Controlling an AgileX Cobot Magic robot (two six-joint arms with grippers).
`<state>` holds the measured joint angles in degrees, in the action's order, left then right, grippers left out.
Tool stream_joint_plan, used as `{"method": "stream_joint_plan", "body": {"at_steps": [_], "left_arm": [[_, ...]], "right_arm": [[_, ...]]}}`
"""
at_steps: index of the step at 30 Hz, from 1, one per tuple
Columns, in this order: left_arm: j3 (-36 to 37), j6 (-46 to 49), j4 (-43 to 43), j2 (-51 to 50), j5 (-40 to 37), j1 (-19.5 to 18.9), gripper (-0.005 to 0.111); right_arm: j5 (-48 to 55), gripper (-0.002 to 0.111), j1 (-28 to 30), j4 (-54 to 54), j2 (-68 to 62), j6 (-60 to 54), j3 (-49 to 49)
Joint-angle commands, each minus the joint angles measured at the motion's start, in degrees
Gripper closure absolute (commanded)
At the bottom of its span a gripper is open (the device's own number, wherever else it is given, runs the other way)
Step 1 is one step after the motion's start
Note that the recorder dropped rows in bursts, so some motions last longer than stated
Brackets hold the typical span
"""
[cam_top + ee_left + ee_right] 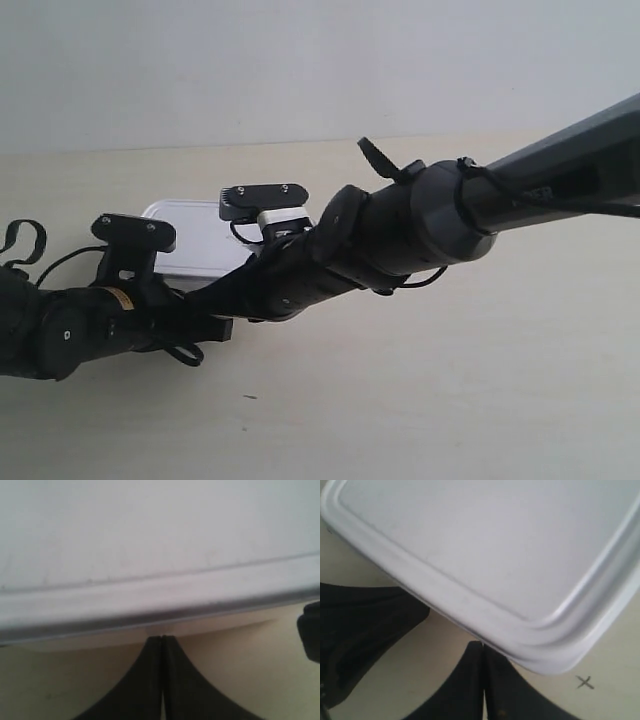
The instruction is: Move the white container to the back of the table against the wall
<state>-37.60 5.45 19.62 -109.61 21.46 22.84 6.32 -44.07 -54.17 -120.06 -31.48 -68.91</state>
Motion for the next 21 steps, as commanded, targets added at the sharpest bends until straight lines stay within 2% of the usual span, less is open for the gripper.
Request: {"method": "stream_joint_plan", "body": {"at_steps": [1, 14, 21], "left_arm": [[-0.79, 0.98, 0.03, -0.33, 0.88, -1.05, 0.107], [-5.37, 5.81, 0.03, -0.57, -2.93, -4.81, 0.107], [-8.27, 7.45, -0.18, -4.85, -3.17, -6.44, 0.107]], "right_arm": [[-0.03, 0.108, 2.05, 0.55, -0.90, -0.25, -1.63], [3.46, 0.108, 3.90, 1.64, -5.61, -0.38, -9.70], [3.62, 0.108, 5.16, 1.64, -6.96, -0.25, -12.73]]}}
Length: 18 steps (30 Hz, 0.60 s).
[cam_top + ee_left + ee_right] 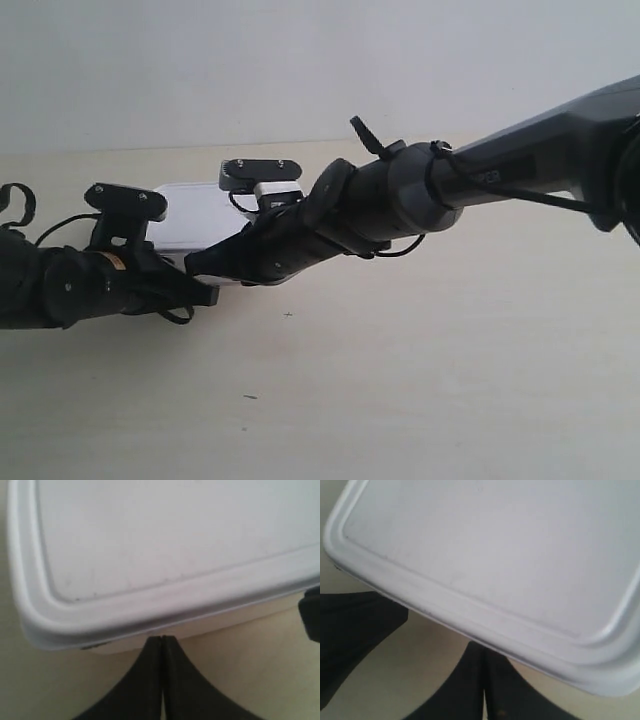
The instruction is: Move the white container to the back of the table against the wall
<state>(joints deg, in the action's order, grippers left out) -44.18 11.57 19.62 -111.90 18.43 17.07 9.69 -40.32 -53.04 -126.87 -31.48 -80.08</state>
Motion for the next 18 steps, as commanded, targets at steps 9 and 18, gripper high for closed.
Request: {"method": "stream_joint_plan", "body": {"at_steps": [9, 18], "left_arm": [[-5.63, 2.23, 0.05, -3.41, 0.38, -0.68, 0.107], [-9.16, 3.44, 0.02, -5.92, -0.16, -2.36, 0.107]], "right_arm": [[3.64, 0.108, 4.68, 0.65, -2.85, -0.49, -4.29], [0.92, 0.108, 4.95, 2.77, -4.18, -0.23, -7.70]]}}
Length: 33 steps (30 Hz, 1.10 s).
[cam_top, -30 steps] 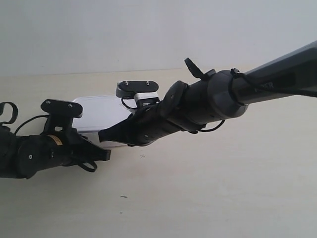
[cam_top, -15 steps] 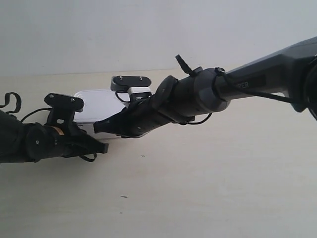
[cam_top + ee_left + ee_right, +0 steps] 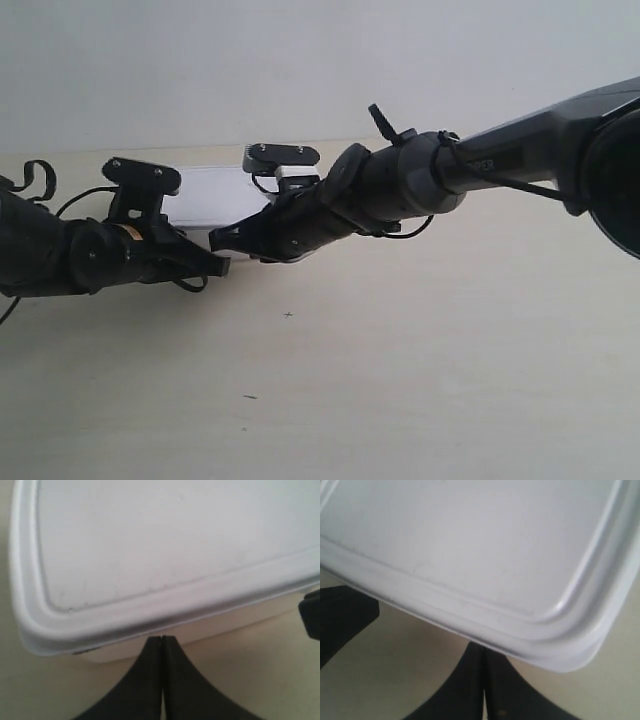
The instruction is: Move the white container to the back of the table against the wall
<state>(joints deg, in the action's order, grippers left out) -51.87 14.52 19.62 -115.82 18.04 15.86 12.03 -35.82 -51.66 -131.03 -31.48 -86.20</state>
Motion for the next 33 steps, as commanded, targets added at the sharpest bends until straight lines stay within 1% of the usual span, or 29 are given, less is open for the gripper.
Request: {"method": "stream_joint_plan", "body": {"at_steps": [1, 4, 11, 20, 26, 33], "left_arm": [[-1.83, 0.48, 0.02, -2.69, 0.08, -1.32, 0.107], [-3.17, 0.48, 0.02, -3.93, 0.08, -2.08, 0.107], [-6.03, 0.71, 0.02, -5.64, 0.20, -2.22, 0.107], [-9.78, 2.23, 0.10, -7.99, 0.56, -2.22, 0.107], [-12.55, 3.52, 0.48, -9.43, 0.56, -2.22, 0.107], [-17.26, 4.61, 0.59, -13.36, 0.34, -2.22, 0.107]], "right_arm": [[-1.31, 0.108, 0.56, 1.36, -0.01, -0.23, -2.16], [-0.59, 0.108, 0.97, 1.36, -0.74, -0.23, -3.80], [0.07, 0.108, 1.76, 1.50, -4.03, 0.77, -7.63], [-3.39, 0.108, 1.86, 1.24, -6.92, 1.25, -10.68], [-7.67, 0.108, 1.97, 1.01, -7.83, 1.51, -10.82], [-12.46, 0.108, 1.97, 1.01, -7.83, 1.51, -10.82]]}}
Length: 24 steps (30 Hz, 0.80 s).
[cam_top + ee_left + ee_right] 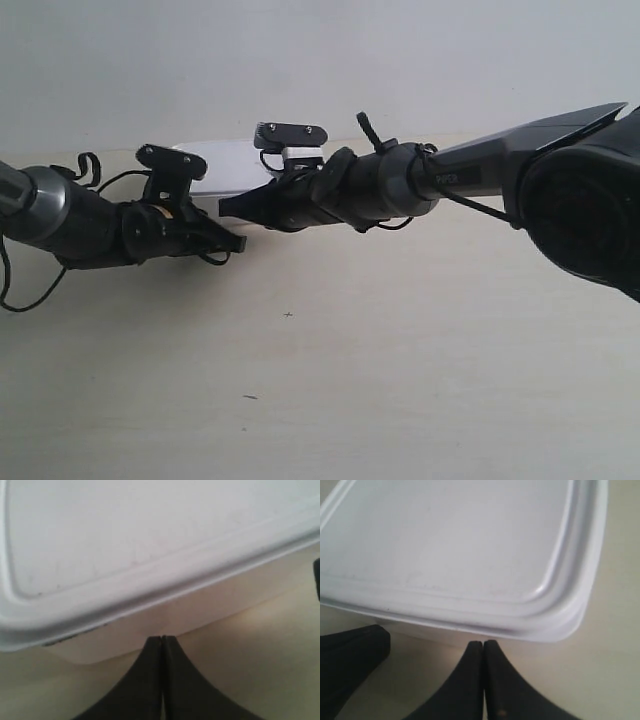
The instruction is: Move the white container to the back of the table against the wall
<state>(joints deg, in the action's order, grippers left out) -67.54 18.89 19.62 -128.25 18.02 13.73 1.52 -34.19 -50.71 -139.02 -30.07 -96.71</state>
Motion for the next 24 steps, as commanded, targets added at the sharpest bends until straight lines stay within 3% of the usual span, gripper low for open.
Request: {"method": "stream_joint_plan", "body": {"at_steps": [1, 12, 24], "left_arm": [[-2.16, 0.24, 0.58, -1.08, 0.36, -0.10, 0.107], [-8.94, 0.39, 0.45, -4.48, -1.74, -0.10, 0.107], [-11.26, 0.39, -0.15, -5.43, -1.03, -0.10, 0.107]], "right_arm": [[-2.37, 0.108, 0.35, 0.07, 0.16, 0.10, -0.32], [-4.73, 0.108, 0.35, 0.30, 1.04, -0.17, -0.32], [-4.38, 0.108, 0.23, 0.30, 4.07, -0.31, -0.19]]}}
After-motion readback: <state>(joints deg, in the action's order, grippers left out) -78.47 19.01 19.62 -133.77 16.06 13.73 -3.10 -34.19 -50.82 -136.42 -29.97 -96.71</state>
